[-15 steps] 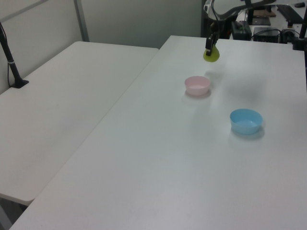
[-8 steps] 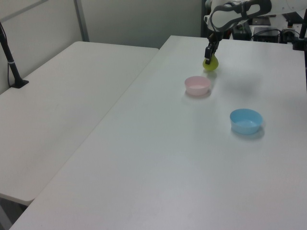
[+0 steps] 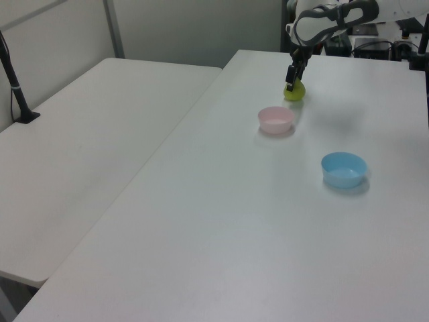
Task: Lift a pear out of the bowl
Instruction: 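Lower the held pear onto the table beside the pink bowl, then open the gripper, release the pear, and raise the gripper away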
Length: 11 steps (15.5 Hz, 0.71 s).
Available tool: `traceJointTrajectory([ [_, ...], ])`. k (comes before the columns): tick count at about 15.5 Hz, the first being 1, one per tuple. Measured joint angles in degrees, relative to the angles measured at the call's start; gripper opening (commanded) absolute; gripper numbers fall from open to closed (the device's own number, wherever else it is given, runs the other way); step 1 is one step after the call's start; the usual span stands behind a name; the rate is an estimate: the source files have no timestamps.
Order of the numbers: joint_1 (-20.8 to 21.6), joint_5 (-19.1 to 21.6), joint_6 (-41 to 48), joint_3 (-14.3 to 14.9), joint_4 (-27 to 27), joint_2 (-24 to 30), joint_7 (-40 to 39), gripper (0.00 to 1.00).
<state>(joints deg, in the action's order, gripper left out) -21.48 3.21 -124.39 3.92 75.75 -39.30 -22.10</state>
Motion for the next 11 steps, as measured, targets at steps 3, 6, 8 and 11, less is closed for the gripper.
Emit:
traceJointTrajectory([
  [3, 0.03, 0.0, 0.05, -0.1, -0.4, 1.24, 0.01, 1.0],
  [6, 2.27, -0.12, 8.1, -0.74, -0.45, 8.1, 0.0, 1.0],
  [8, 5.08, -0.14, 14.23, -0.83, -0.46, 12.73, 1.44, 1.0],
  [11, 9.96, -0.19, 23.37, -0.9, -0.36, 20.24, 10.01, 1.0],
])
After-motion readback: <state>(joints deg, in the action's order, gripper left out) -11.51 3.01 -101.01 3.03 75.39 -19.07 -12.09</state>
